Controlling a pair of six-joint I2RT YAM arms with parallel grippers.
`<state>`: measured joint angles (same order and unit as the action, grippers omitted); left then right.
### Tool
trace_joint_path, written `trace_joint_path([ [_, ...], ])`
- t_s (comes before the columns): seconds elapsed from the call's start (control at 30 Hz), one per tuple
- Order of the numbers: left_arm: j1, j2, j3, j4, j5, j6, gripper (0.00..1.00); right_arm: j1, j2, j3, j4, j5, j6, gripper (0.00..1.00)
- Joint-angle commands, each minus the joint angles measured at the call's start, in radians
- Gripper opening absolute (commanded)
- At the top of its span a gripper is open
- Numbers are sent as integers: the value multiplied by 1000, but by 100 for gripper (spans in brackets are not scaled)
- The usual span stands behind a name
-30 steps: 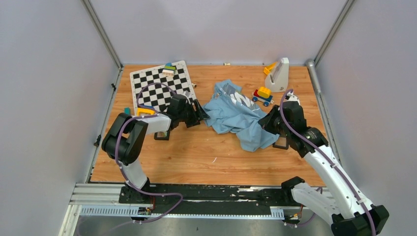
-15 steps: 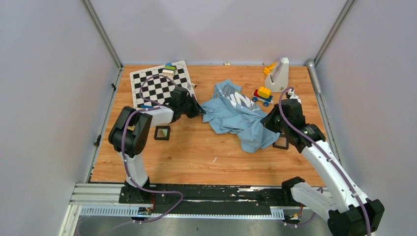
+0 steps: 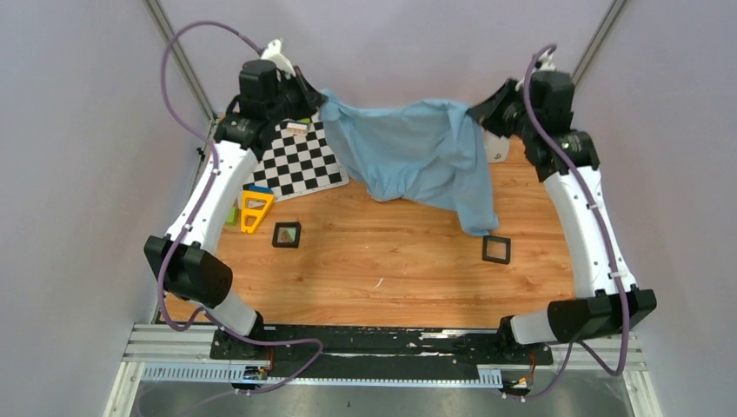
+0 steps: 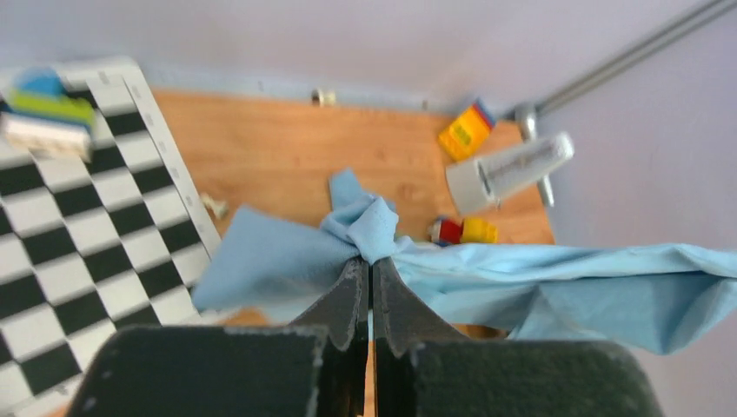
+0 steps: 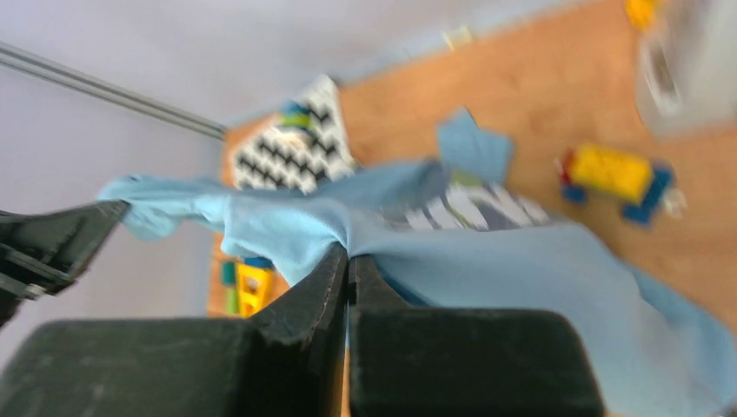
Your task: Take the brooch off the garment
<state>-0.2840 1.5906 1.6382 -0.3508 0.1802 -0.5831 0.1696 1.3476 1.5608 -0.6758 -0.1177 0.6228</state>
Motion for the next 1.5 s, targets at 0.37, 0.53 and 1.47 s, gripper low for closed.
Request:
trace_joint_path([
  [0.37, 32, -321, 74, -337, 4, 155, 0, -23, -196, -45, 2, -289, -36, 0],
  [0.53, -98, -523, -342, -318, 51, 147, 0, -22, -421, -518, 87, -275, 54, 0],
  [1.47, -582, -555, -669, -448, -140, 94, 88, 309, -351, -748, 144, 47, -42, 77],
])
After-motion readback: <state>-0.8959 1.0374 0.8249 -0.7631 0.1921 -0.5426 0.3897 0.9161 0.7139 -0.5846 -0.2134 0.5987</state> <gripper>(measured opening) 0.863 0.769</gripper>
